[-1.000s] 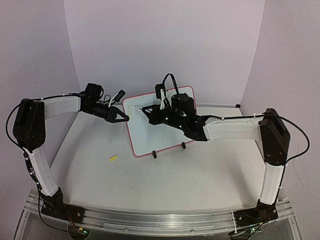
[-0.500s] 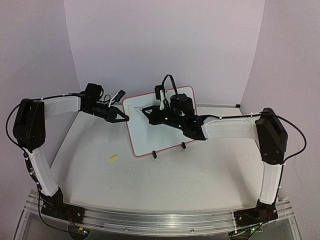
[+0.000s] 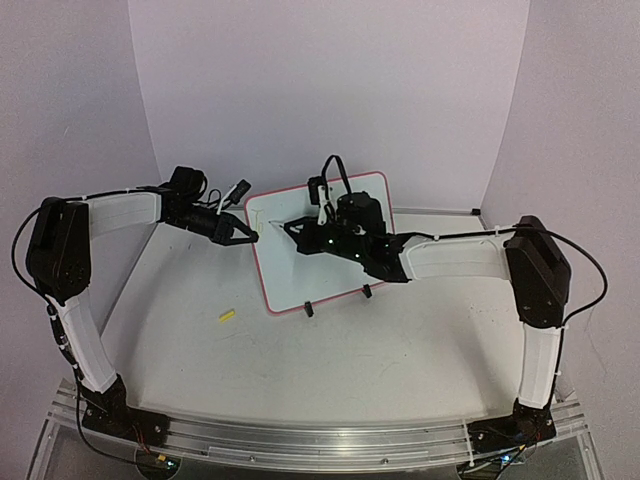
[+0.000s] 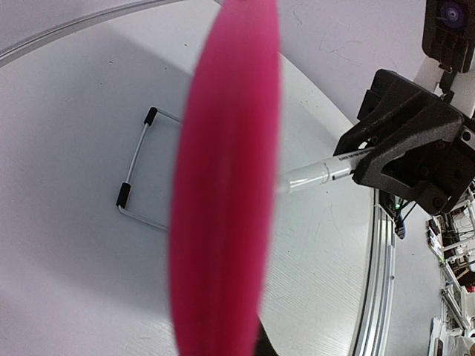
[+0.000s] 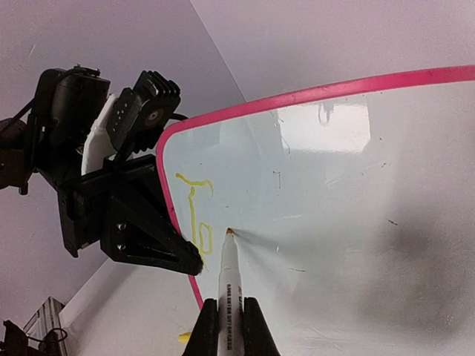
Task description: Write a sentence on the whiteboard
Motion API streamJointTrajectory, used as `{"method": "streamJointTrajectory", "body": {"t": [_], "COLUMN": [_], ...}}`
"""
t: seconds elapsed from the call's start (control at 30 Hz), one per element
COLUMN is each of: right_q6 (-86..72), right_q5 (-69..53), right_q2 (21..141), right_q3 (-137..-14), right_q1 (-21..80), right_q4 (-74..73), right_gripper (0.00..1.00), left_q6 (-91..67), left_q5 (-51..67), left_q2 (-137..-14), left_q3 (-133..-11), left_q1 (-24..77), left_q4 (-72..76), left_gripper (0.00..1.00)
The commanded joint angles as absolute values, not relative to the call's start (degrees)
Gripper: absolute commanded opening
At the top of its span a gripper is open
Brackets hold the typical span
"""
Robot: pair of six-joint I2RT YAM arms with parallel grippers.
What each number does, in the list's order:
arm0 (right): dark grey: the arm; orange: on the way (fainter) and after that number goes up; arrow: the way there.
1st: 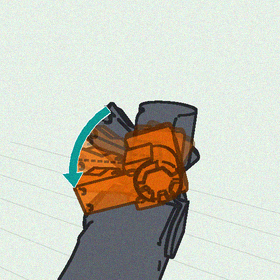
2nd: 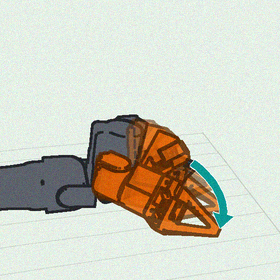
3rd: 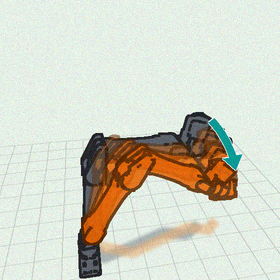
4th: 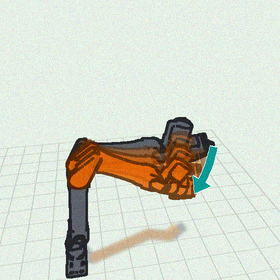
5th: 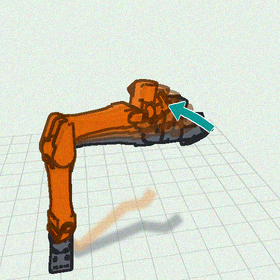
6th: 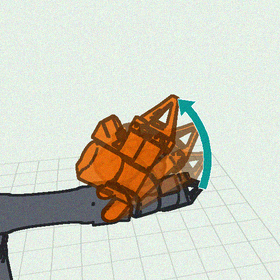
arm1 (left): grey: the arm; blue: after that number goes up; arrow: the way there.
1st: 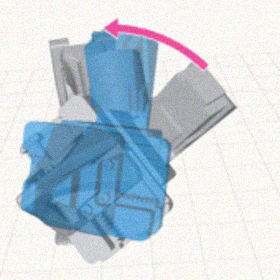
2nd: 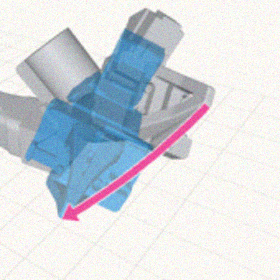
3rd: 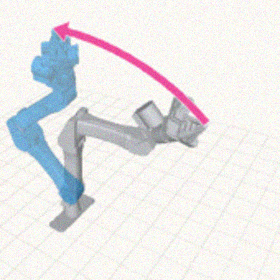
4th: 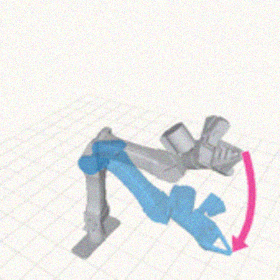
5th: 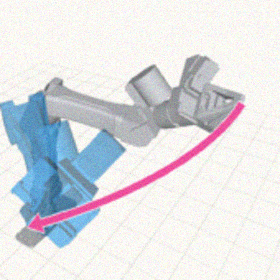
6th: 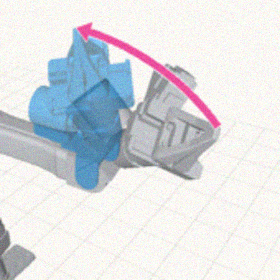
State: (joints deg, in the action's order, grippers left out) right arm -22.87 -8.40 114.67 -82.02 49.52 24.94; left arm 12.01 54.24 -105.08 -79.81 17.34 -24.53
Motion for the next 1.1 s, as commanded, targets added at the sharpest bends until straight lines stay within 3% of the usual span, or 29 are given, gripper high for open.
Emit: {"method": "streamJointTrajectory", "body": {"t": [0.0, 0.63, 1.07], "right_q6": [-23.38, -22.46, -22.00], "right_q5": [-7.85, -12.11, -8.75], "right_q2": [115.57, 117.16, 114.23], "right_q3": [-84.59, -84.74, -81.07], "right_q1": [49.22, 49.17, 49.21], "right_q4": [25.58, 24.27, 23.91], "right_gripper": [0.00, 0.00, 0.00], "left_q6": [13.85, 13.90, 13.90], "left_q5": [51.41, 51.29, 51.35], "left_q2": [-104.33, -104.32, -104.24], "left_q3": [-81.21, -81.20, -81.29], "left_q1": [18.25, 18.24, 18.31], "left_q4": [-26.99, -27.07, -27.07], "left_gripper": [0.00, 0.00, 0.00]}}
